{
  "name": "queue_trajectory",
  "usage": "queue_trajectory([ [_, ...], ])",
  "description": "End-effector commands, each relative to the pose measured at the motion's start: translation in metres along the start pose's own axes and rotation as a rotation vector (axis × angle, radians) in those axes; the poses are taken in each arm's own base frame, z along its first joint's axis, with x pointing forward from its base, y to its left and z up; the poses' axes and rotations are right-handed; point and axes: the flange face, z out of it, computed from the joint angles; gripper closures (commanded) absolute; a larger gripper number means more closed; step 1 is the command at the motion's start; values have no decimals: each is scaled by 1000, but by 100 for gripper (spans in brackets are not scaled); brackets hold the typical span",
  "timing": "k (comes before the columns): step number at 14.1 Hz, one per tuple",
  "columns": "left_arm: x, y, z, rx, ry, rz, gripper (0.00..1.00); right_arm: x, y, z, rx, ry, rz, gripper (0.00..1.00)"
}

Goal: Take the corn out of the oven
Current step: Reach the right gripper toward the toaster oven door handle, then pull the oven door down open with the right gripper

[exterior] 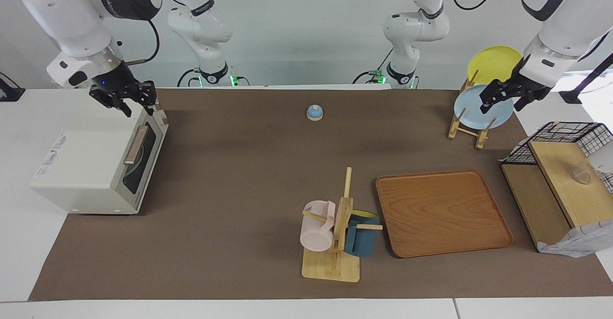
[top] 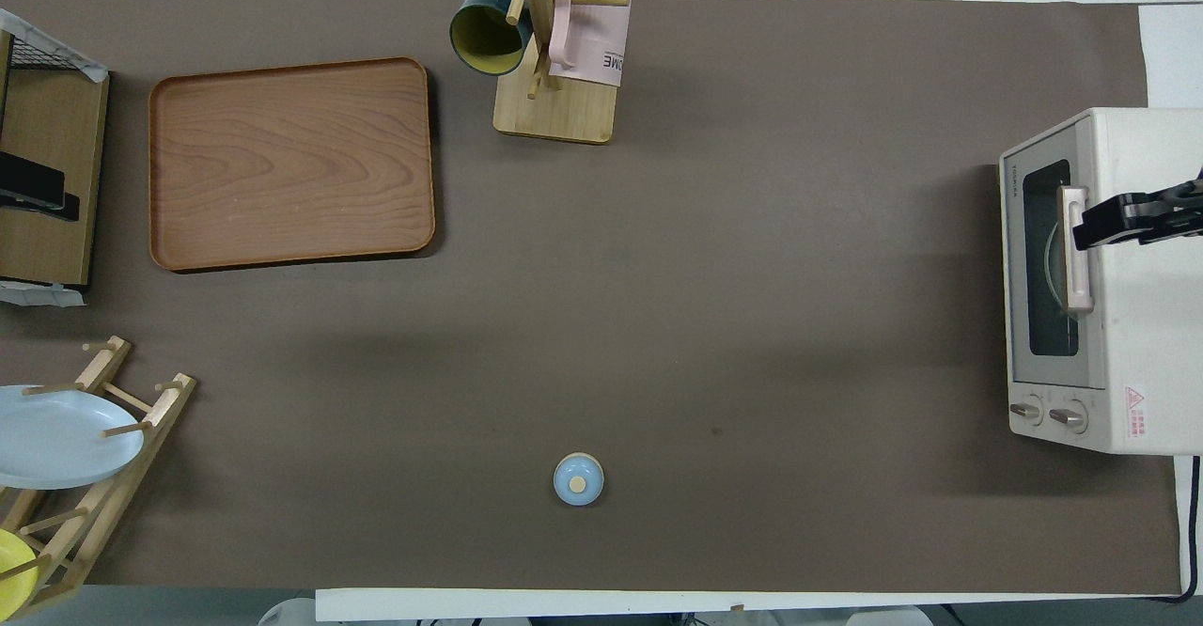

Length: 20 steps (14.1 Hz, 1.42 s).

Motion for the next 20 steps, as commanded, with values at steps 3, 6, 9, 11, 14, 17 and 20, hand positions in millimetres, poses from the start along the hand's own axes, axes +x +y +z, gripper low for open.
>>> queue_trajectory([
  [3, -6, -1, 0, -6, 14, 0, 0, 9, 14, 49, -97, -60, -48, 100],
  [6, -6, -1, 0, -6, 14, 0, 0, 7, 23, 73, -143, -76, -82, 100],
  [9, -6, -1, 0, -6, 14, 0, 0, 9, 21, 83, -143, -65, -85, 100],
  [11, -6, -1, 0, -6, 14, 0, 0, 11, 23, 94, -146, -67, -99, 100],
  [14, -6, -1, 0, -6, 14, 0, 0, 11, 24, 103, -157, -81, -110, 100],
  [17, -6, -1, 0, -6, 14, 0, 0, 18, 17, 122, -145, -70, -68, 100],
  [20, -6, -1, 0, -6, 14, 0, 0, 26, -2, 134, -139, -72, -35, 100],
])
